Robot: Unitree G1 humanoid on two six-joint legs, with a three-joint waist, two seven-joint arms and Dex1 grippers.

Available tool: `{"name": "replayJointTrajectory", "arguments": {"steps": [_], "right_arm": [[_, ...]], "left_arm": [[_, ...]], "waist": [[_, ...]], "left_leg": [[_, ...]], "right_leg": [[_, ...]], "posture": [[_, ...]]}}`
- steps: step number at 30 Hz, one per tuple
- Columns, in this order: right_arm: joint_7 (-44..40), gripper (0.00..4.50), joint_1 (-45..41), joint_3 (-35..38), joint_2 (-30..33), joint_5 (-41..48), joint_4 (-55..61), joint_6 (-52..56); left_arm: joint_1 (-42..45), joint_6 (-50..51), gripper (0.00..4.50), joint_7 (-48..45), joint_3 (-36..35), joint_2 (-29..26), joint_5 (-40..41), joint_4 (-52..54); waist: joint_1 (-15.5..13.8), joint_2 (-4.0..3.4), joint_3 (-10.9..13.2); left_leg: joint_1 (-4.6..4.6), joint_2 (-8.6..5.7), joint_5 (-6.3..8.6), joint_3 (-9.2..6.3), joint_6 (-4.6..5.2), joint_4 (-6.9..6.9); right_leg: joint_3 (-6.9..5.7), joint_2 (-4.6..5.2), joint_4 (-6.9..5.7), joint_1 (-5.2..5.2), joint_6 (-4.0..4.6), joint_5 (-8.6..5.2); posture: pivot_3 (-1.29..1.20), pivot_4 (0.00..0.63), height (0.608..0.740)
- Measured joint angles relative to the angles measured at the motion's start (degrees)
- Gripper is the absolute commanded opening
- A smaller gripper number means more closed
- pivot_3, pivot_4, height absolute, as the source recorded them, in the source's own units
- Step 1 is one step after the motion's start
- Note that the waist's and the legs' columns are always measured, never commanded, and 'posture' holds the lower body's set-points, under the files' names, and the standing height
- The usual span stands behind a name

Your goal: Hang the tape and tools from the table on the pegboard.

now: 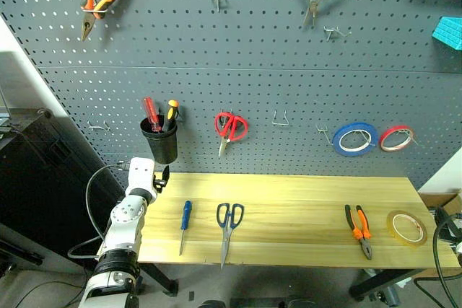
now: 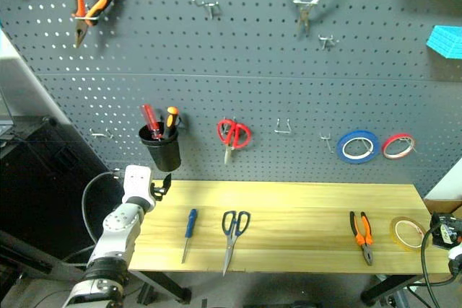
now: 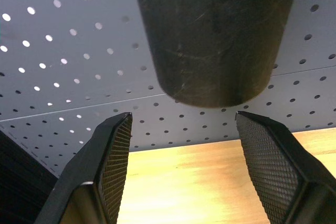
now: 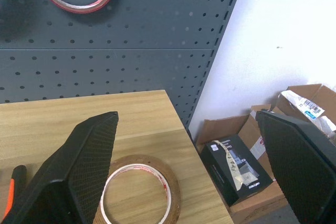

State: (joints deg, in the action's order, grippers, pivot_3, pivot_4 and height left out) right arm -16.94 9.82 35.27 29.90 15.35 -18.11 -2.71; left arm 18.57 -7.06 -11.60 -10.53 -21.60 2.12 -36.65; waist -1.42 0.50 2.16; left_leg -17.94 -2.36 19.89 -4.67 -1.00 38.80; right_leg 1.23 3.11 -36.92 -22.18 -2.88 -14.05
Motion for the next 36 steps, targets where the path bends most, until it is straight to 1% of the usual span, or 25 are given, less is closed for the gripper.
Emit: {"name": "replayJointTrajectory", "arguments": {"steps": [9, 11, 14, 17, 20, 21, 22, 25, 26, 27, 28, 30, 32, 34, 36], "right_arm": [[-0.3, 4.50, 0.2, -0.3, 0.0, -0.1, 0.6, -0.1], [-0.5, 4.50, 0.8, -0.5, 0.0, -0.1, 1.6, -0.1], [-0.6, 4.50, 2.6, -0.9, -0.1, -0.2, 4.8, 0.6], [-0.5, 4.50, 3.9, -1.4, -1.0, -0.1, 7.4, 2.1], [-0.7, 4.50, 6.3, -2.8, -1.7, 0.1, 12.2, 5.4], [-0.8, 4.50, 7.3, -3.3, -1.7, 0.4, 14.5, 7.9], [-1.0, 4.50, 7.6, -3.9, -1.7, 0.8, 15.9, 9.9], [-2.0, 4.50, 7.6, -5.3, -1.5, 3.7, 20.7, 18.1], [-2.3, 4.50, 7.7, -5.4, -1.3, 4.2, 22.2, 20.4], [-2.7, 4.50, 7.7, -5.5, -0.7, 4.4, 23.1, 21.9], [-3.4, 4.50, 7.7, -5.6, 0.7, 4.5, 23.7, 23.8], [-4.8, 4.50, 7.5, -6.3, 3.6, 3.9, 23.6, 26.3], [-6.2, 4.50, 6.2, -8.1, 6.4, 3.1, 22.3, 28.2], [-7.1, 4.50, 4.5, -9.9, 7.7, 1.9, 20.9, 29.5], [-8.0, 4.50, 2.8, -12.1, 8.6, 1.1, 18.6, 30.9]], "left_arm": [[-0.2, -0.7, 3.33, 1.0, 1.4, -1.0, -2.7, 0.1], [-1.3, -0.6, 3.33, 0.1, 2.4, -1.4, -3.2, 0.9], [-4.7, 0.4, 3.33, -3.7, 3.6, -1.4, -2.6, 5.4], [-6.5, 2.5, 3.33, -5.6, 3.7, -1.5, -2.0, 8.7], [-9.1, 6.6, 3.33, -8.7, 5.6, -2.9, -2.1, 16.0], [-10.2, 8.9, 3.33, -10.7, 7.1, -3.4, -2.1, 20.3], [-10.7, 10.4, 3.33, -12.3, 8.5, -3.3, -2.0, 23.4], [-11.5, 17.4, 3.33, -19.3, 15.2, -3.1, -0.2, 33.8], [-11.5, 20.0, 3.33, -21.6, 17.7, -3.0, 0.4, 37.2], [-11.4, 21.8, 3.33, -23.0, 19.5, -2.9, 0.8, 39.6], [-10.6, 24.0, 3.33, -24.5, 21.9, -2.7, 0.8, 42.0], [-8.3, 26.4, 3.33, -26.4, 25.7, -2.4, 0.4, 44.6], [-5.3, 27.5, 3.33, -28.8, 28.5, -2.3, 0.4, 45.6], [-3.1, 27.8, 3.33, -30.8, 29.6, -2.0, 0.6, 45.6], [-1.1, 27.8, 3.33, -32.3, 30.4, -1.7, 1.0, 45.6]], "waist": [[0.0, -0.01, 0.0], [0.0, -0.03, 0.0], [0.0, -0.05, 0.0], [0.0, -0.04, 0.1], [0.2, -0.20, 1.1], [0.4, -0.29, 2.0], [0.5, -0.37, 2.3], [0.7, -0.50, 4.0], [0.9, -0.56, 4.7], [1.1, -0.61, 5.2], [1.5, -0.64, 5.9], [2.1, -0.56, 7.1], [3.1, -0.32, 8.1], [3.7, -0.13, 9.0], [4.5, 0.00, 9.7]], "left_leg": [[0.00, -0.01, 0.00, 0.00, 0.00, 0.00], [0.00, 0.00, 0.00, 0.00, 0.00, 0.00], [-0.01, 0.06, 0.00, -0.01, 0.00, -0.03], [0.00, 0.08, 0.01, 0.00, 0.01, -0.02], [0.02, 0.11, 0.01, 0.01, 0.02, -0.02], [0.01, 0.13, 0.01, 0.04, 0.02, -0.02], [0.06, 0.18, 0.00, 0.00, 0.04, -0.02], [0.00, 0.25, -0.02, 0.00, 0.06, 0.01], [-0.06, 0.26, -0.02, 0.01, 0.06, 0.01], [-0.07, 0.27, -0.02, 0.00, 0.07, 0.00], [-0.10, 0.27, -0.02, 0.01, 0.07, 0.00], [-0.23, 0.27, -0.01, 0.01, 0.08, -0.01], [-0.40, 0.30, -0.01, -0.02, 0.08, -0.02], [-0.47, 0.35, 0.01, -0.01, 0.10, 0.00], [-0.81, 0.37, 0.01, 0.00, 0.10, 0.03]], "right_leg": [[0.00, 0.00, 0.00, 0.00, 0.00, 0.00], [0.01, 0.00, 0.00, 0.00, 0.00, 0.00], [0.02, 0.01, 0.01, -0.02, 0.00, 0.00], [0.01, 0.01, 0.00, 0.00, 0.00, -0.01], [0.01, 0.01, 0.01, 0.06, -0.08, -0.07], [0.05, 0.03, -0.01, 0.13, -0.26, -0.18], [0.03, 0.07, 0.01, 0.14, -0.28, -0.20], [0.02, 0.10, 0.02, 0.10, -0.23, -0.17], [0.02, 0.10, 0.01, 0.05, -0.05, -0.07], [0.02, 0.11, 0.02, 0.03, -0.05, -0.08], [0.01, 0.11, 0.02, -0.01, -0.05, -0.09], [0.01, 0.11, 0.03, -0.03, -0.05, -0.13], [-0.07, 0.11, 0.07, -0.08, -0.05, -0.13], [-0.08, 0.11, 0.05, -0.16, -0.05, -0.13], [-0.09, 0.13, 0.04, -0.61, -0.03, -0.11]], "posture": [[0.04, 0.000, 0.740], [0.04, 0.000, 0.740], [0.04, 0.002, 0.740], [0.03, 0.054, 0.740], [0.00, 0.111, 0.740], [0.00, 0.111, 0.740], [-0.01, 0.140, 0.740], [-0.04, 0.180, 0.740], [-0.05, 0.190, 0.740], [-0.05, 0.190, 0.740], [-0.07, 0.214, 0.740], [-0.08, 0.230, 0.740], [-0.09, 0.252, 0.740], [-0.10, 0.259, 0.740], [-0.10, 0.273, 0.740]]}}
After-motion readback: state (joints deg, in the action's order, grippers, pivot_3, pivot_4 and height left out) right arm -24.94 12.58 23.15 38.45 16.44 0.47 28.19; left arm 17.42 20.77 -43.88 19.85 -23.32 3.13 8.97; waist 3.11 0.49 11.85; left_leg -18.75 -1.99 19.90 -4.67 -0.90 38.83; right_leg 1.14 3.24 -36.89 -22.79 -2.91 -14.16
